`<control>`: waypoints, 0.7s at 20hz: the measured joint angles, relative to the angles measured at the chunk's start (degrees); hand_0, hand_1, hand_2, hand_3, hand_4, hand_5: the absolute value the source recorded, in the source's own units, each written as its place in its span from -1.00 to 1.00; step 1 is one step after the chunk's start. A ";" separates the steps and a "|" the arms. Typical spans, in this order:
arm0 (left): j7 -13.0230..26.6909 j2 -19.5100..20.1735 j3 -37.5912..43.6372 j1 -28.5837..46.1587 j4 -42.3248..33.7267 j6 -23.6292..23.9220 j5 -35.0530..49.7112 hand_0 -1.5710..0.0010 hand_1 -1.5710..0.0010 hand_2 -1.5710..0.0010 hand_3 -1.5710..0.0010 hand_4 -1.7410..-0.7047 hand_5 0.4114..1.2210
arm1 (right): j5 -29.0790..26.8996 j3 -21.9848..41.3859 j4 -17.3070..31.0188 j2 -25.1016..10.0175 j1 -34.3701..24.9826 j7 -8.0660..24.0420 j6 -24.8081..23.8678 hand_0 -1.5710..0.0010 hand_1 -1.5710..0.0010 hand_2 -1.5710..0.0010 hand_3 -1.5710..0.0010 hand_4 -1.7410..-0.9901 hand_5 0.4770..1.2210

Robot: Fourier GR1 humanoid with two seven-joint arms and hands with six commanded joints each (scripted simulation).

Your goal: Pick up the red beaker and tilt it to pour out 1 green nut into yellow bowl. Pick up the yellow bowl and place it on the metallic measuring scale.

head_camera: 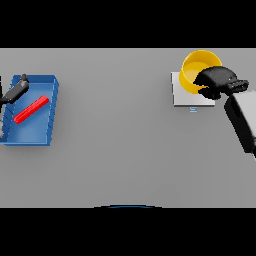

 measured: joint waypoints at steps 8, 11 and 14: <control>-0.54 -0.40 0.01 -0.85 1.41 -0.67 -0.04 1.00 1.00 1.00 1.00 0.96 -0.37 | -0.75 -0.75 4.00 1.55 -0.08 -2.83 -2.55 -0.84 -0.91 -0.76 -0.77 -0.98 1.00; -0.57 -0.49 -0.30 -0.88 1.46 -0.82 -0.29 1.00 1.00 1.00 1.00 0.97 -0.36 | -0.94 -1.11 4.06 1.94 -0.20 -2.17 -2.79 -0.83 -0.70 -0.64 -0.26 -0.86 1.00; -0.85 -0.66 -0.02 -1.29 2.32 -1.16 -0.01 1.00 1.00 1.00 1.00 0.97 -0.37 | -0.87 -0.92 3.40 1.70 -0.31 -2.05 -1.37 -0.01 0.10 0.00 0.08 -0.65 0.48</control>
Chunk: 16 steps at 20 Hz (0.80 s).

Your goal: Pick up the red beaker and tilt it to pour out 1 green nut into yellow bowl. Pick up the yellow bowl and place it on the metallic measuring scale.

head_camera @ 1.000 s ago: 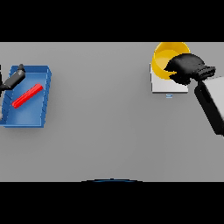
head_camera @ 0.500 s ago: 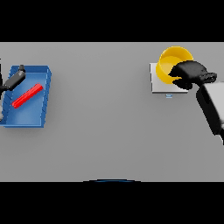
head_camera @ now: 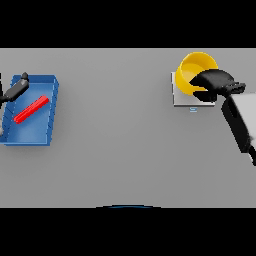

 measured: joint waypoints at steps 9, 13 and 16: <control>-0.02 -0.76 -0.22 -0.69 0.88 0.49 -0.51 1.00 1.00 1.00 1.00 0.96 -0.38 | 1.59 1.79 1.19 -0.26 -0.76 -3.70 -0.21 0.86 0.88 0.84 0.58 -0.46 -0.07; 0.70 -0.88 -0.67 -0.85 0.12 0.84 -0.96 1.00 1.00 1.00 1.00 0.97 -0.38 | 1.34 1.10 2.70 0.15 -1.69 -2.27 -0.08 0.94 0.95 0.93 0.72 -0.38 -0.20; -0.08 -0.93 -0.71 -0.20 0.51 1.05 -1.04 1.00 1.00 1.00 1.00 0.96 -0.37 | 1.42 1.17 2.88 0.27 -1.31 -0.97 0.52 0.97 0.97 0.97 0.81 -0.30 -0.30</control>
